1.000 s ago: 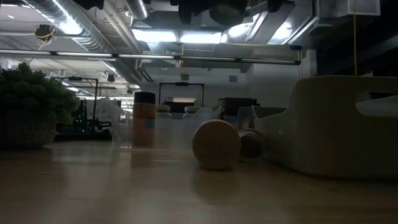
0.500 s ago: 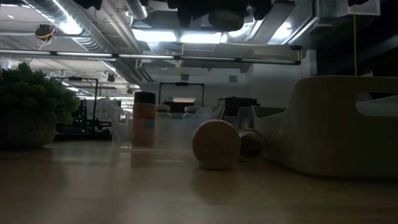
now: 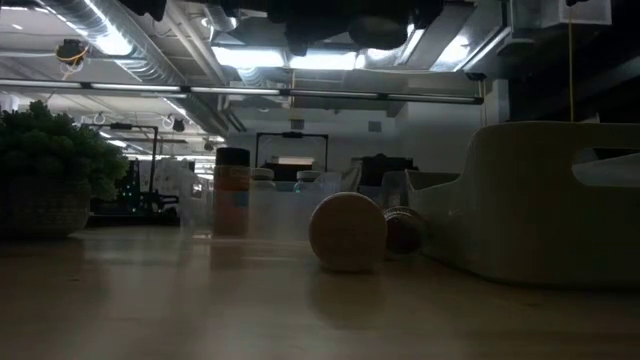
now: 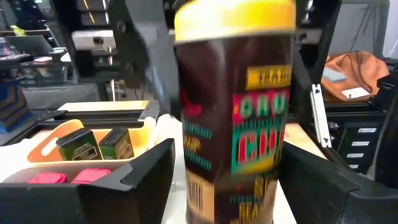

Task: Sort spices by type
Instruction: Put the yellow seasoning bottle into the white bin

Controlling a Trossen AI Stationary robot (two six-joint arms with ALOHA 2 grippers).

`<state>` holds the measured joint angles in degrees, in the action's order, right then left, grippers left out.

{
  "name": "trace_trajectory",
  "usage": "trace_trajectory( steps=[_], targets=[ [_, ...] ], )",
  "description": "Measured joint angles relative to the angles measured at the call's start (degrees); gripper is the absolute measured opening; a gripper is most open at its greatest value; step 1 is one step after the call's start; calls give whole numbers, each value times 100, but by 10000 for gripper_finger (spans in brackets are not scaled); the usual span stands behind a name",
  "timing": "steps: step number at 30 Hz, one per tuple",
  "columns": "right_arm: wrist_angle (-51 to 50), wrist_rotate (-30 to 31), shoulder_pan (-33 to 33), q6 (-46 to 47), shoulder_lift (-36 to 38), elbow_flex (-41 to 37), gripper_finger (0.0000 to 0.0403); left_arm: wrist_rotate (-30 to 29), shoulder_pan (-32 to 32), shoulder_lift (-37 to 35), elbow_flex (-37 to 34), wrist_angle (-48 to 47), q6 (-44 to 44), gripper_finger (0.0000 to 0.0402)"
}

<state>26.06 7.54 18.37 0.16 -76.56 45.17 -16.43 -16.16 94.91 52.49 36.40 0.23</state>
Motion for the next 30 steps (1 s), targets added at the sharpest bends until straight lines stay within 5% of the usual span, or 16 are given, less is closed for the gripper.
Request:
trace_trajectory(
  steps=[21,30],
  targets=[
    [-4008,60,2,2023,2713,7,216,9,0,-118,-2,-397,-20,265],
    [-5563,514,254,2561,2966,4,216,12,-2,-118,-2,-457,-20,265]
  ],
)
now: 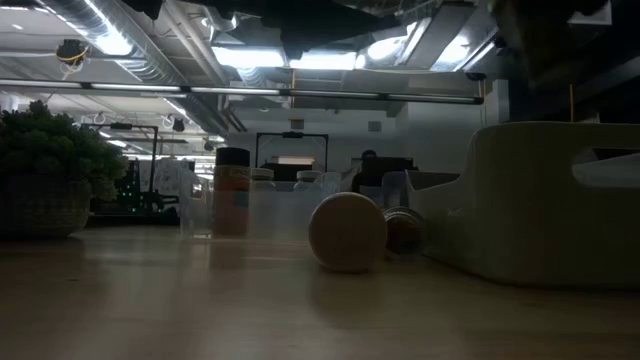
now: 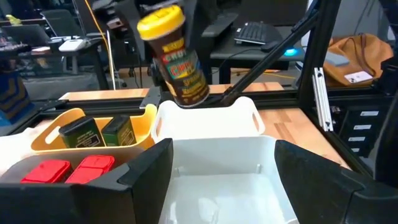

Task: Sort spices by type
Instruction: Put the yellow seasoning bottle into the white bin

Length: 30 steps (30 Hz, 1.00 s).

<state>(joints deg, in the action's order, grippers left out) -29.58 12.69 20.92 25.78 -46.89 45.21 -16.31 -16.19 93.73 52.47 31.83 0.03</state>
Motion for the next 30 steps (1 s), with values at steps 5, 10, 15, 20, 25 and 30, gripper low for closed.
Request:
trace_trajectory(
  steps=[5,10,15,20,25,30],
  targets=[
    [-689,877,823,544,-9,0,216,-1,0,0,0,0,246,265],
    [-956,2220,1845,1548,6,-204,216,-1,0,0,0,2,374,265],
    [-997,3319,2798,2766,-67,-857,216,-1,0,0,0,5,566,265],
    [-987,4267,3313,3626,-218,-1384,216,-1,4,0,0,11,599,265],
    [-938,4669,3424,4004,-293,-1804,216,-1,4,0,0,14,643,265],
    [-788,4624,3422,4170,-363,-2167,216,-1,4,0,0,13,706,265]
  ],
)
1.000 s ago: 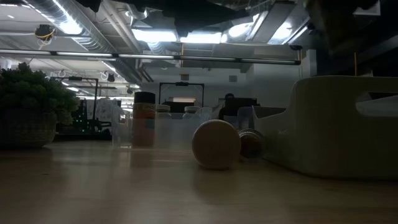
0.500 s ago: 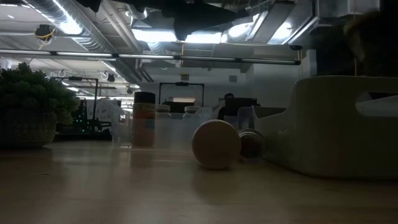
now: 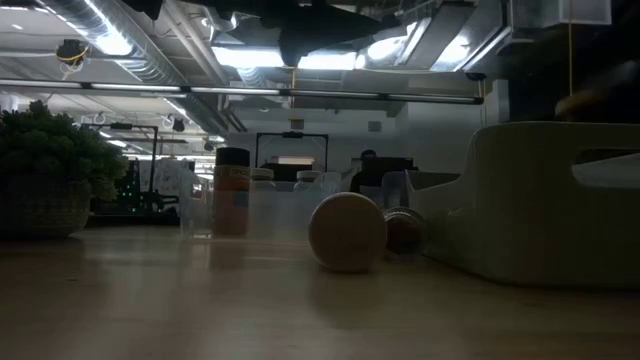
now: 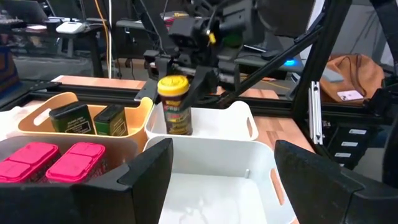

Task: Sort spices by type
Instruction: Put the yellow seasoning bottle into the white bin

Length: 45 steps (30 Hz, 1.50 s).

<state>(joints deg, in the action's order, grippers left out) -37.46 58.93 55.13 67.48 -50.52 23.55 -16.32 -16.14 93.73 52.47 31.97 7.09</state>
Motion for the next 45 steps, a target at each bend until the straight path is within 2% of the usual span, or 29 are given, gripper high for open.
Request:
trace_trajectory(
  steps=[10,19,31,45],
  targets=[
    [716,18,0,-9,-309,-564,216,0,0,0,0,-3,0,265],
    [789,-49,-2,-2,-699,-642,234,-27,0,0,0,-7,0,265],
    [796,-1431,-2,25,-754,-640,240,-39,0,0,0,-4,0,265],
    [786,-2017,-3,19,-652,-633,241,-42,7,0,0,-4,-2,265]
  ],
)
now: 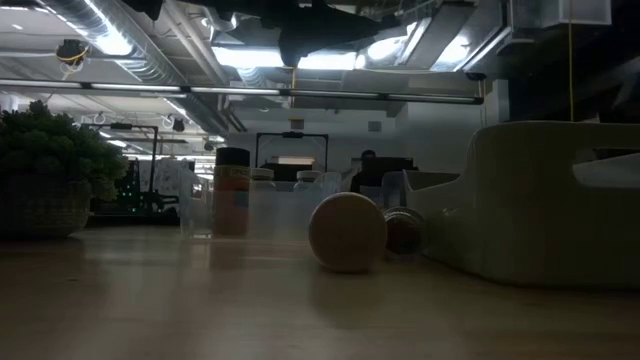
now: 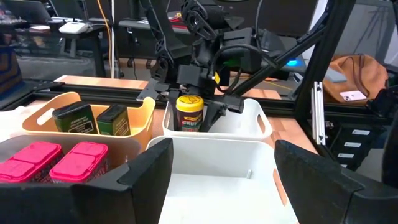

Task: Sort spices by type
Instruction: Put the yellow seasoning bottle into the white bin

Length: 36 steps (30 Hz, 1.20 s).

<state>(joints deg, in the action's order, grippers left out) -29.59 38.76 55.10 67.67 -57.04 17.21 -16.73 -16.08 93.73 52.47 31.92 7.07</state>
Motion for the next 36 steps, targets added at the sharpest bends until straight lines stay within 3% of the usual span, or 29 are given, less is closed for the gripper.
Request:
trace_trajectory(
  steps=[23,36],
  targets=[
    [-19,-250,-1,106,0,17,241,0,0,0,0,0,0,265],
    [-1216,-1208,1,-4,-11,708,241,0,0,0,0,0,0,265]
  ],
)
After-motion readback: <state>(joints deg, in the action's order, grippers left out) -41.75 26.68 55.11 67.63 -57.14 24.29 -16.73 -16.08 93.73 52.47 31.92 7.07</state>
